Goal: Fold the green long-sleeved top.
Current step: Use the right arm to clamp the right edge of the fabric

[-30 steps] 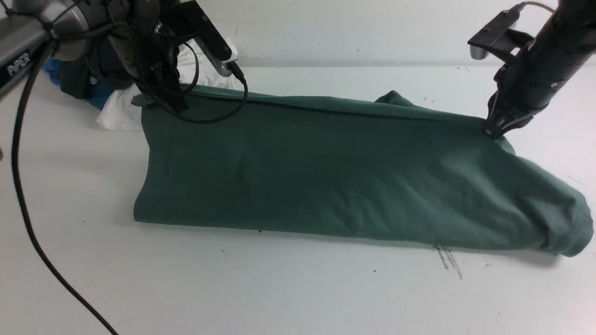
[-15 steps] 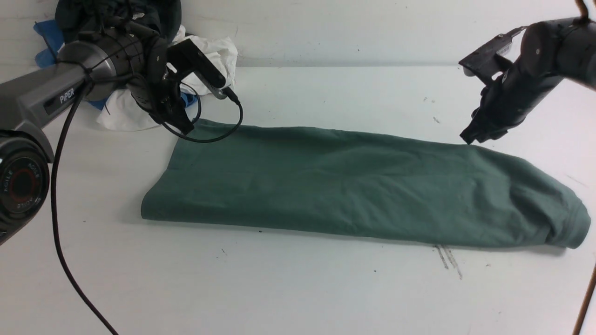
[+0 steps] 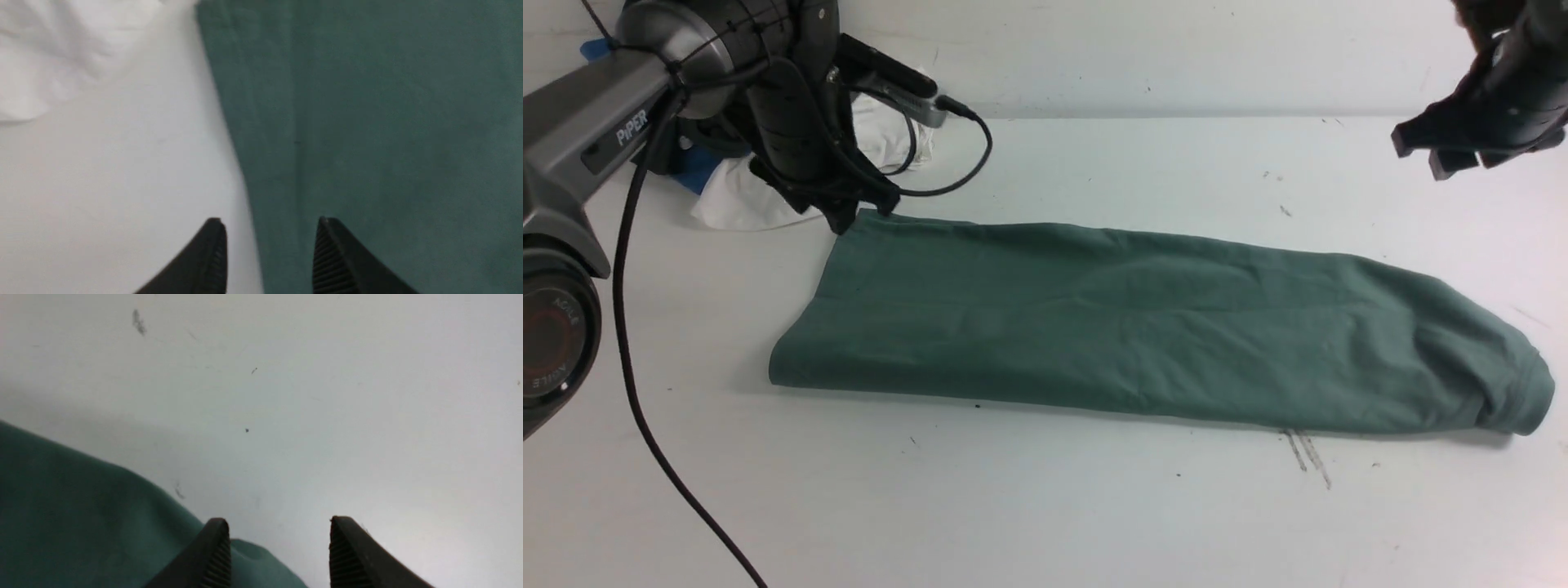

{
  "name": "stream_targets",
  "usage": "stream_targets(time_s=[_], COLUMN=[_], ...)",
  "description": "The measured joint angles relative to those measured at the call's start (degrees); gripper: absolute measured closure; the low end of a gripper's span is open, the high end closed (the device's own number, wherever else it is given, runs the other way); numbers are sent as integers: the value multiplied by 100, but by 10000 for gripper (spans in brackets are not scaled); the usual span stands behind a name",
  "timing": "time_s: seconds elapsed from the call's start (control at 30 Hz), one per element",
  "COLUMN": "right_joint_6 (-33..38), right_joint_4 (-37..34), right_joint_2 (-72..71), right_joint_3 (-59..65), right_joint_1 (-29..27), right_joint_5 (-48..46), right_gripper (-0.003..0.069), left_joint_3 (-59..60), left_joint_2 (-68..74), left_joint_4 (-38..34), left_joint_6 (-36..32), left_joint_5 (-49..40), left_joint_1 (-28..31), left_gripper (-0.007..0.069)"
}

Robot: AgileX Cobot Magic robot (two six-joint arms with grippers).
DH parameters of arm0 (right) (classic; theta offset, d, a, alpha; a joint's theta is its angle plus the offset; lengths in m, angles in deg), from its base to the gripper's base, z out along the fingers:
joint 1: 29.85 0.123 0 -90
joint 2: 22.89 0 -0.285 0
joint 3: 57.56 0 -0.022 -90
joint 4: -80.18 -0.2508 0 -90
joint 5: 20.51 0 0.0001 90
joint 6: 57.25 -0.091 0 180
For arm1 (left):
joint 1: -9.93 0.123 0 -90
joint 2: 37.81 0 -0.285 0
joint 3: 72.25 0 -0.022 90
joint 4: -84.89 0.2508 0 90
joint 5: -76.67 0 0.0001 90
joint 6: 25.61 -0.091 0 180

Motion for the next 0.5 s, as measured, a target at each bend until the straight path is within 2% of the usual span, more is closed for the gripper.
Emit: stream_targets(time_s=[0.07, 0.1, 0.13, 0.2, 0.33, 0.5], right_joint_6=[6, 11, 11, -50, -388, -730], right_joint_4=[-293, -317, -515, -623, -707, -707], right_joint_2=[-596, -653, -1137, -1562, -1994, -1933], right_joint_3=[631, 781, 1406, 2190, 3183, 4140], right_joint_1=[0, 0, 0, -22, -296, -1045], right_joint_5=[74, 84, 237, 445, 792, 1339], right_gripper=[336, 336, 336, 336, 336, 329], left_joint_3=[88, 99, 212, 365, 552, 827], left_joint_2=[0, 0, 0, 0, 5, 11], left_joint_4=[-416, -455, -784, -1144, -1449, -1485], left_joint_6=[-255, -275, -454, -668, -822, -858], left_joint_5=[-72, -79, -94, -94, -99, -99], left_joint_1=[-51, -51, -62, -62, -62, -62], left_gripper=[467, 475, 540, 600, 627, 632])
